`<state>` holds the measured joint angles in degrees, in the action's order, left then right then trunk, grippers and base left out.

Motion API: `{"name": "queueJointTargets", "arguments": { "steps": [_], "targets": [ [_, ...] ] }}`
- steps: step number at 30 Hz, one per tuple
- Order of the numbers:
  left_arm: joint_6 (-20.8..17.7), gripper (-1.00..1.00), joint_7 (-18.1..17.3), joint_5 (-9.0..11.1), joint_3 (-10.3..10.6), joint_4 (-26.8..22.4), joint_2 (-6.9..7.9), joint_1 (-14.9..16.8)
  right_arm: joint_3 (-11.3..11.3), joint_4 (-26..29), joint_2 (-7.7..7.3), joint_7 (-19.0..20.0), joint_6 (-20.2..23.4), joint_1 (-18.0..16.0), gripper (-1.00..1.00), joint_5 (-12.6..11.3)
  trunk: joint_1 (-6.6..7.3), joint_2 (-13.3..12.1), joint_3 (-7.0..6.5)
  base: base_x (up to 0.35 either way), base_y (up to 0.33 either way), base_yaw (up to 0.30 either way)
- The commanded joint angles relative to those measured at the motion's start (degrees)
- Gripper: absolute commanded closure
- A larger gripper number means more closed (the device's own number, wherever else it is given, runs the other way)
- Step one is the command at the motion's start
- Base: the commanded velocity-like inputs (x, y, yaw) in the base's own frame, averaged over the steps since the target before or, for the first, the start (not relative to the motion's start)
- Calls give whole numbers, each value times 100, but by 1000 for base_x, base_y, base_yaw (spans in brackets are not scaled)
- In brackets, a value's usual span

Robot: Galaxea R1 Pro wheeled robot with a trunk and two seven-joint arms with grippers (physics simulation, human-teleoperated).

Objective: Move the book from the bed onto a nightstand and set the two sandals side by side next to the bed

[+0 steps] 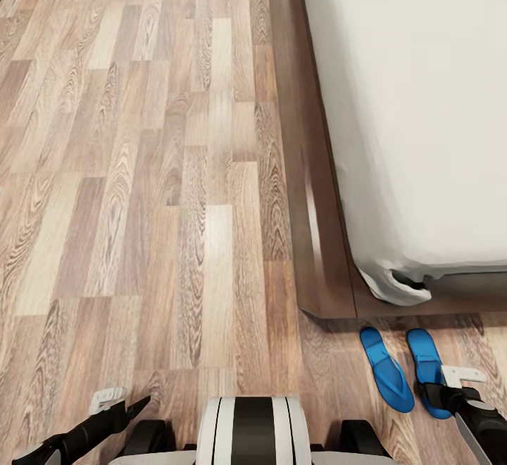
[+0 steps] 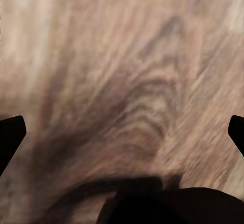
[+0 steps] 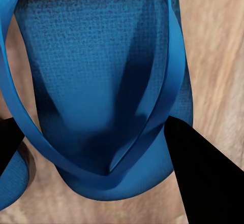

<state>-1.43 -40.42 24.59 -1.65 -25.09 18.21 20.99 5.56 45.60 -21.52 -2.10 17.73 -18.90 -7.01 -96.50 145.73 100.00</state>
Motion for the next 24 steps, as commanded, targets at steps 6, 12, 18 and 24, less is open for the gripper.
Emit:
{"name": "queueJointTargets", "arguments": {
  "steps": [6,12,18,24],
  "targets": [
    [-14,-100,-27,22,-11,4,-1,2,-4,10,-2,-36,29,0,100,-63,1,1,3,0,0,0],
    [-10,-100,-31,23,-11,4,-2,2,-3,10,-2,-36,29,0,100,-63,-7,5,69,0,0,0],
    [-12,-100,-32,24,-11,4,3,2,-2,10,-2,-36,29,0,100,-63,-7,5,69,0,0,0],
    [-12,-100,-30,23,-11,4,2,2,-2,10,-2,-36,29,0,100,-63,-7,5,69,0,0,0]
  ]
}}
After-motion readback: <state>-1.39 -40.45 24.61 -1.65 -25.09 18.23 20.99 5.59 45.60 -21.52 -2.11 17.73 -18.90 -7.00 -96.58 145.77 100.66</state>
